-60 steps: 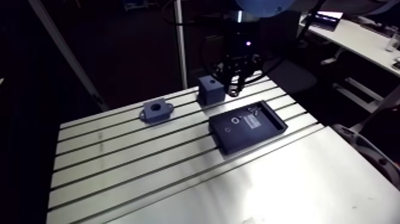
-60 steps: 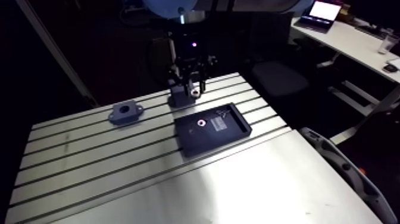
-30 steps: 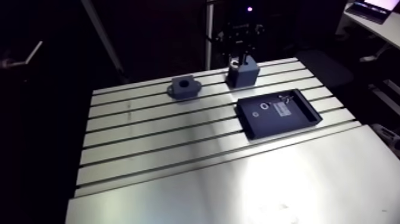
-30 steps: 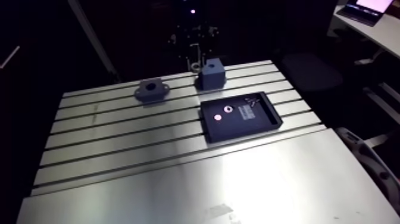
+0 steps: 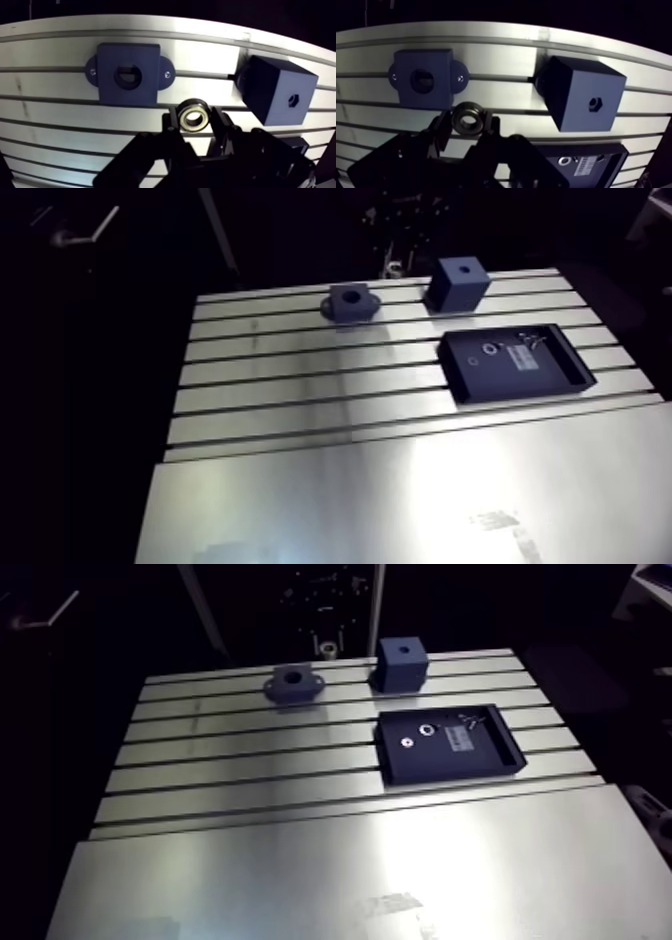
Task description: Pick up the bearing and press it into the housing until flush.
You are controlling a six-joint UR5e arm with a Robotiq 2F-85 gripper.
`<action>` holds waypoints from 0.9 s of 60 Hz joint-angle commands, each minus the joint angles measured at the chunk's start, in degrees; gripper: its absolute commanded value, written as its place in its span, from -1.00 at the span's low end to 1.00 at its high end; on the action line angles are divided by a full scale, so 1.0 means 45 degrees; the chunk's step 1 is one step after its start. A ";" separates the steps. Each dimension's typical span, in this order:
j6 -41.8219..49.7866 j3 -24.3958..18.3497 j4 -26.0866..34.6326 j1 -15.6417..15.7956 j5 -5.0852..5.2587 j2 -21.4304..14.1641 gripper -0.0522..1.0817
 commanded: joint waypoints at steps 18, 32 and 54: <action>0.0438 -0.0887 0.0282 0.0479 0.0445 0.0938 0.18; 0.0524 -0.0992 0.0282 0.0810 0.0465 0.1154 0.18; 0.0524 -0.0875 0.0185 0.1045 0.0465 0.1271 0.18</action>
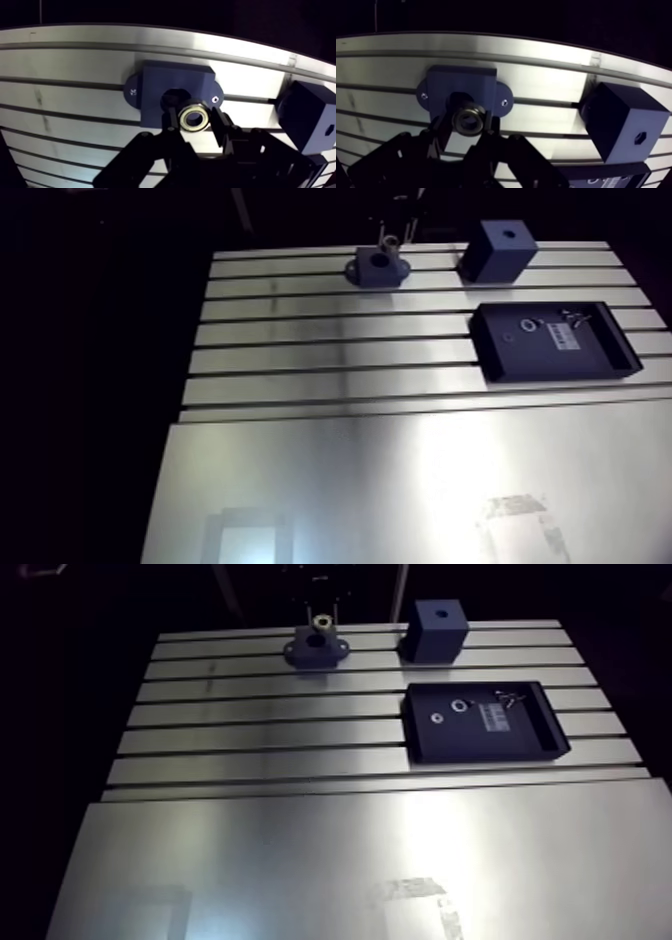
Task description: Pick up the bearing and press it into the housing until flush.
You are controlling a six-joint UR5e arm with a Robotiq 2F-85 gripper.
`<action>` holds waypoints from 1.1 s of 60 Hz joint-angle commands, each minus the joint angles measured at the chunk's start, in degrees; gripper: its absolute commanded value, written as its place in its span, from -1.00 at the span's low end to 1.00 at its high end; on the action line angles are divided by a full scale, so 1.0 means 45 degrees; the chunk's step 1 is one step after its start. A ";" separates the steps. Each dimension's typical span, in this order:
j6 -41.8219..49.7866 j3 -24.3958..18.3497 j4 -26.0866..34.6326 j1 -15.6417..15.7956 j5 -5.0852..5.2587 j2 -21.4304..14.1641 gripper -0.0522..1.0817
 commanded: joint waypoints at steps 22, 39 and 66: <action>0.0028 0.0042 -0.0100 0.0312 -0.0018 0.0351 0.18; 0.0028 -0.0053 -0.0172 0.0293 -0.0057 0.0505 0.18; 0.0008 -0.0018 -0.0178 0.0293 -0.0096 0.0528 0.18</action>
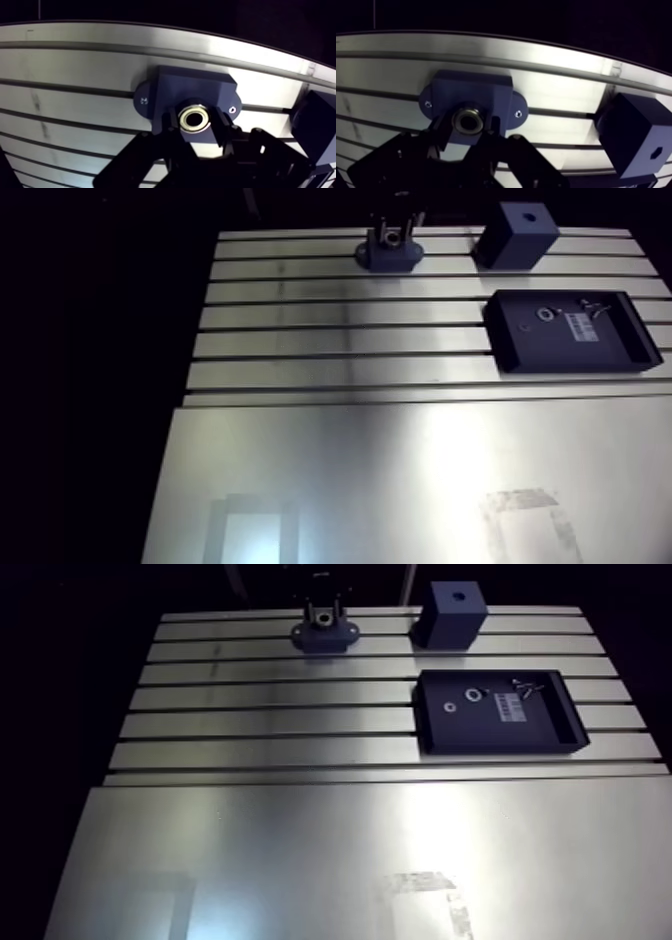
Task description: Pick up the bearing and press it into the housing until flush.
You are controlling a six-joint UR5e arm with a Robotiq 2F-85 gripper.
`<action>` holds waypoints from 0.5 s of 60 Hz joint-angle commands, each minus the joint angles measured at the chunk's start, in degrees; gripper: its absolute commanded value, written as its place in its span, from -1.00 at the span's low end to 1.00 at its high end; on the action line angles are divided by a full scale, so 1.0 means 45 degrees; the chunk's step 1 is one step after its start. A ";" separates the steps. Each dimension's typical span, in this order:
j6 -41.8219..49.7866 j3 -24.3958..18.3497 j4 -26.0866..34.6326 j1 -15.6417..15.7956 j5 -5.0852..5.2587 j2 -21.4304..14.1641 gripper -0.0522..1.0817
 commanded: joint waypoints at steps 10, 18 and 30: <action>0.0004 0.0102 -0.0024 -0.0001 -0.0009 0.0031 0.15; 0.0006 0.0085 -0.0044 0.0018 0.0043 -0.0040 -0.37; 0.0081 -0.0048 -0.0142 -0.0001 0.0108 -0.0534 -0.90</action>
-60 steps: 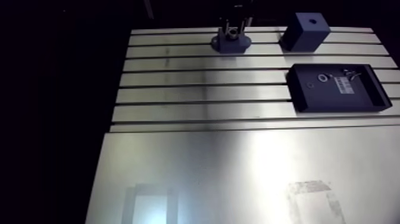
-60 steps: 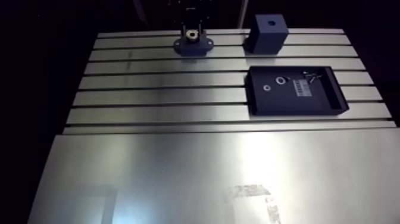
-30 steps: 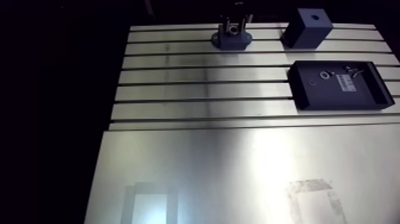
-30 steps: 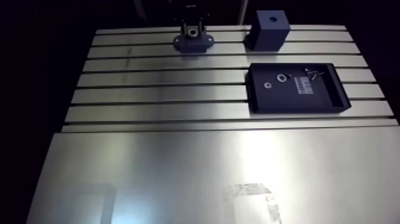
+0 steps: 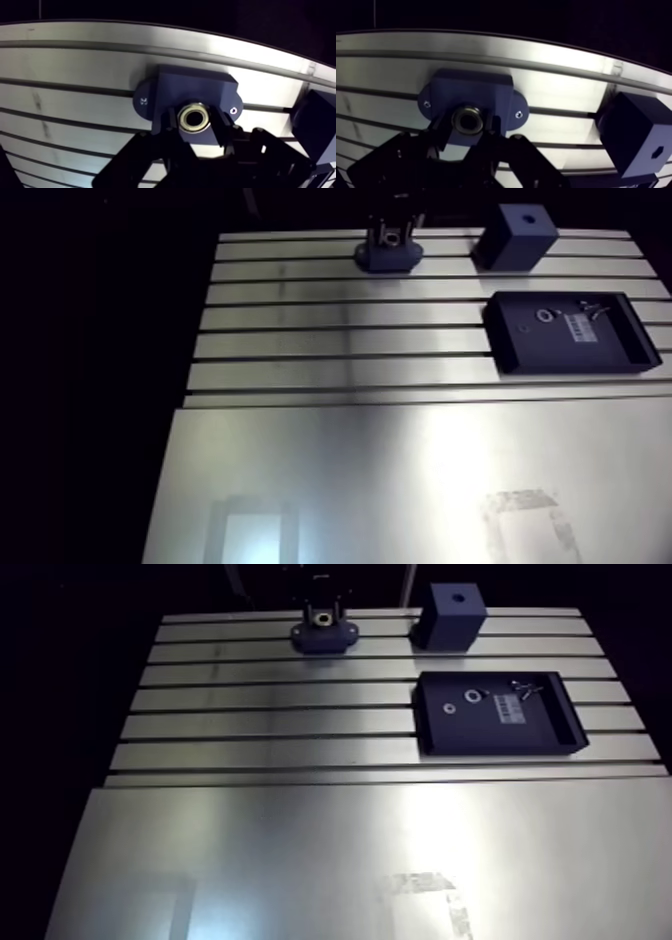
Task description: Pick up the bearing and press it into the housing until flush.
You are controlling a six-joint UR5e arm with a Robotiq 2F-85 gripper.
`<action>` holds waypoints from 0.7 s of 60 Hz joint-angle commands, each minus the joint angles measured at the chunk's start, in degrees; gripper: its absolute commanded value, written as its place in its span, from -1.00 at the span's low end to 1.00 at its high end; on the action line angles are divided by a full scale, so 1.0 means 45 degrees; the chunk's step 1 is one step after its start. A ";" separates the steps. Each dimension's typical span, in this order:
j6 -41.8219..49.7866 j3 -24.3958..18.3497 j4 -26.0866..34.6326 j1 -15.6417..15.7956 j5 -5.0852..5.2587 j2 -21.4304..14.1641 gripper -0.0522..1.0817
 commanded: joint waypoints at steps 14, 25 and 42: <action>0.0403 -0.0181 0.0229 0.0073 0.0026 -0.0888 -0.90; 0.0669 -0.0344 0.0554 0.0073 0.0097 -0.0944 0.52; 0.1126 -0.0393 0.0504 -0.0005 0.0101 -0.0928 0.99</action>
